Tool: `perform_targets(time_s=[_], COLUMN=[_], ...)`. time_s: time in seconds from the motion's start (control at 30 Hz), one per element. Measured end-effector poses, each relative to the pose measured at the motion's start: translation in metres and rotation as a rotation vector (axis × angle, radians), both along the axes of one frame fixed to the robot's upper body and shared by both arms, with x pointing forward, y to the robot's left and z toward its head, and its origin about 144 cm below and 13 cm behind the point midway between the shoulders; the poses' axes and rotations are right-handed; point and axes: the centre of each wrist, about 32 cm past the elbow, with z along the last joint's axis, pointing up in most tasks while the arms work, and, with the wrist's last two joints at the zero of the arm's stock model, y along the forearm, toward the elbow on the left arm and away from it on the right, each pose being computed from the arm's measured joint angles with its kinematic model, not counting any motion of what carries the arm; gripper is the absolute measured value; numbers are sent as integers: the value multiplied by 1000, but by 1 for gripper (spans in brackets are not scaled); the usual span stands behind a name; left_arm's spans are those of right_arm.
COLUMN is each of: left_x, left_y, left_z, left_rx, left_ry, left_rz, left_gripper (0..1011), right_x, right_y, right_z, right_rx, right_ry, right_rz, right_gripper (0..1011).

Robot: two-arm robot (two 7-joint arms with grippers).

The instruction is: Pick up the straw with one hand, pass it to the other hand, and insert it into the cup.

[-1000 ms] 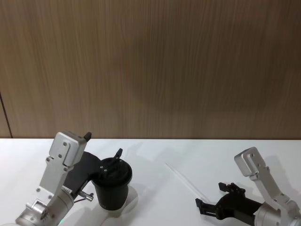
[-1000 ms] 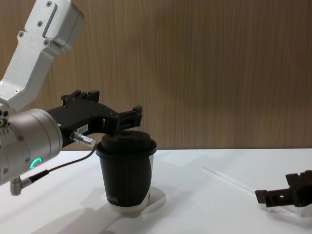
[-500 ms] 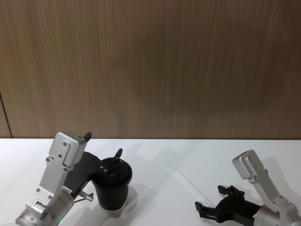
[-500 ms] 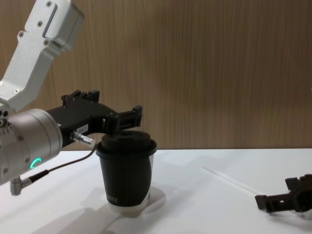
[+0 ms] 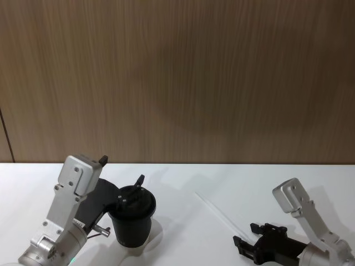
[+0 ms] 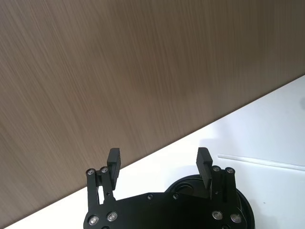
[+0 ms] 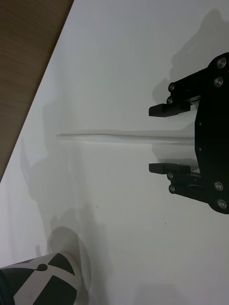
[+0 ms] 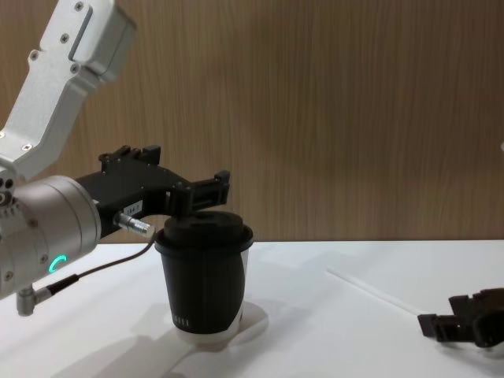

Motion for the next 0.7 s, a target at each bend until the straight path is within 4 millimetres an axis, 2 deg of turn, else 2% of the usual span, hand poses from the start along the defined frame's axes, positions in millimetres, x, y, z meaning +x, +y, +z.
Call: perform_targets(time_s=[0.07,0.13,0.23,0.27,0.33,0.37,0.53,0.7], left_x=[0,0,0,0,0,0,0,0], left_y=[0,0,0,0,0,0,0,0], left_z=[0,0,0,0,0,0,0,0], left_rx=[0,0,0,0,0,0,0,0], left_ry=[0,0,0,0,0,0,0,0], left_rz=[0,0,0,0,0,0,0,0], left_gripper=[1000,1000,1000,1000,1000,1000,1000,1000], right_x=[0,0,0,0,-1,-1,-1,-1], right_y=[0,0,0,0,0,0,-1,-2], right_z=[0,0,0,-1,-1,-1,-1,-1], right_rx=[0,-1,-1,-1,-1,-2,0,3], right_ry=[2,4,7,9,10,12,16,20], right_rz=[2,3,6,8,9,10,12,17], right_gripper=[592,490,430,367,332,274,117,20])
